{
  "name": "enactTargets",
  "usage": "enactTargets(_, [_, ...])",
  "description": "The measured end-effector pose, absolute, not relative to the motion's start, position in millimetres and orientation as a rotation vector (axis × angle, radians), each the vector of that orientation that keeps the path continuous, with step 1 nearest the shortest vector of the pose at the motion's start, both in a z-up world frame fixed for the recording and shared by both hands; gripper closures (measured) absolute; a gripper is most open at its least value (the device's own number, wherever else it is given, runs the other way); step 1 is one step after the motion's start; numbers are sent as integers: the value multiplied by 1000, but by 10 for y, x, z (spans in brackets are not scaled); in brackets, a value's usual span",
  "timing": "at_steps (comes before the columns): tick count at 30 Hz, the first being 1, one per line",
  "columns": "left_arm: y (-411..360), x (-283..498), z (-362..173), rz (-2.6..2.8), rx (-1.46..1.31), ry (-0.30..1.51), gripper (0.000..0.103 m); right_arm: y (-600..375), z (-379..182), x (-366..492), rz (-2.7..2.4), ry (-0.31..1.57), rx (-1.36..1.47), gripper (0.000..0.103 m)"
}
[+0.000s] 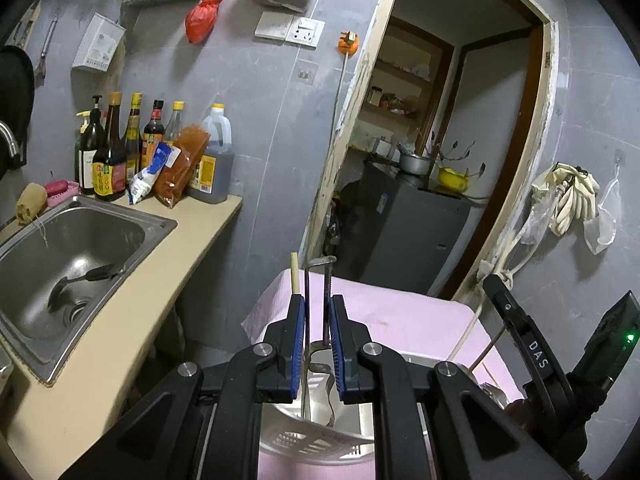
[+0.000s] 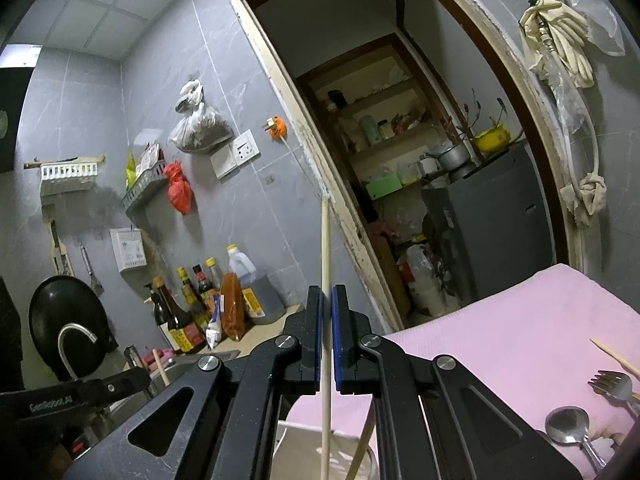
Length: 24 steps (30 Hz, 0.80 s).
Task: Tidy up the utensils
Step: 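Open both grippers to drop the tongs and chopstick into the holder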
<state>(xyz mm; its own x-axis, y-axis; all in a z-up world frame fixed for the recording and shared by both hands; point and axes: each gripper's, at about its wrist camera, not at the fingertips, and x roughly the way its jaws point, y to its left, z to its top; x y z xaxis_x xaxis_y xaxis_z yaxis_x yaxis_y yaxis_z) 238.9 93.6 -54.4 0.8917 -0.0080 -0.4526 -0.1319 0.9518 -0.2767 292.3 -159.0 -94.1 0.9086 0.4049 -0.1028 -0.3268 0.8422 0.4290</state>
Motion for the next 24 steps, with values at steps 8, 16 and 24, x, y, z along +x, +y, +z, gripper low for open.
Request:
enactTargets(8, [912, 2329, -497, 58, -324, 473, 82, -1727, -867, 2773, 415, 215, 399, 82])
enactTargets(16, [768, 2256, -323, 53, -326, 427, 56, -2013, -591, 2631, 409, 220, 349, 64])
enactTargets(24, [404, 2193, -128, 56, -295, 386, 26, -2516, -340, 2507, 371, 237, 299, 22])
